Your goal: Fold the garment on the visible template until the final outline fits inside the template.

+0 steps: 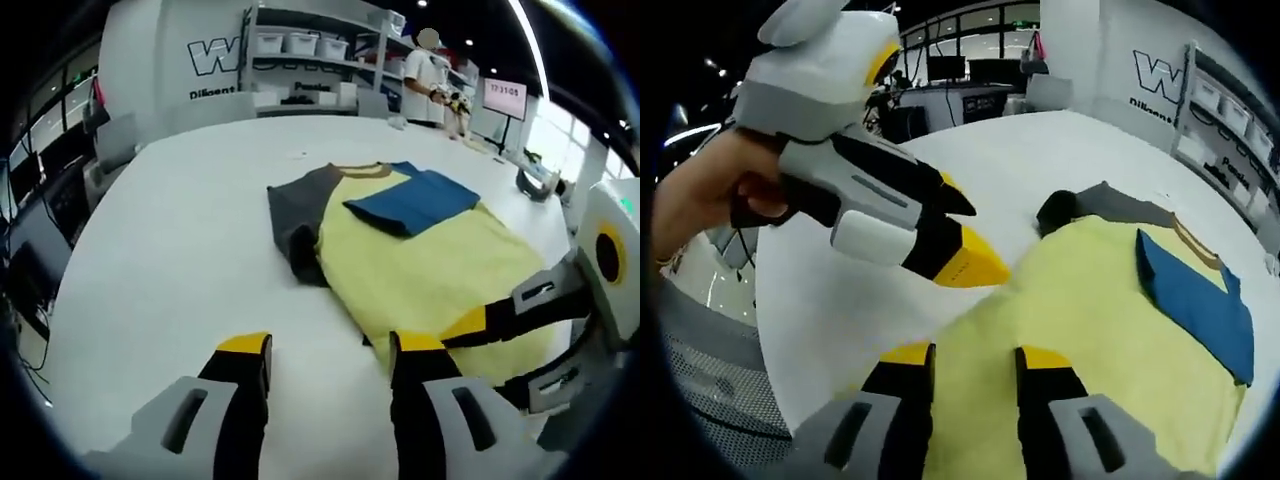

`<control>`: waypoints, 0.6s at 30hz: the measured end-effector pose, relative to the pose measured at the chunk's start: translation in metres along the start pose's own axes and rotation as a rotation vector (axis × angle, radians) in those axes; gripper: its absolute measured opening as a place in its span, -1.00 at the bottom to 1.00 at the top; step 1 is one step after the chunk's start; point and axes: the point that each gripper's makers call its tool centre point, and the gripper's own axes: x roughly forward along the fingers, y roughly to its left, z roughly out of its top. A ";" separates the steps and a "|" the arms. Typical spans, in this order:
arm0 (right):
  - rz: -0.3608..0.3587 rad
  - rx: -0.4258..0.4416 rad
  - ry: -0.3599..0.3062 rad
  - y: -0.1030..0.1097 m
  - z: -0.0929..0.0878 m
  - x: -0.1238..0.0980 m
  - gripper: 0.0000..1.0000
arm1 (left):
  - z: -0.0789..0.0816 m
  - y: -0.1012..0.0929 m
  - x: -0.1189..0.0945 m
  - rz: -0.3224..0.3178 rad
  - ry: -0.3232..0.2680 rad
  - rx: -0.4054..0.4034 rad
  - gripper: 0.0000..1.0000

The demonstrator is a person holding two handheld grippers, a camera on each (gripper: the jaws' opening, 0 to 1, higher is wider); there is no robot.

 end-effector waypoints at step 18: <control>0.085 0.064 0.059 0.031 -0.004 -0.004 -0.19 | 0.003 0.011 -0.005 0.017 -0.015 -0.026 -0.29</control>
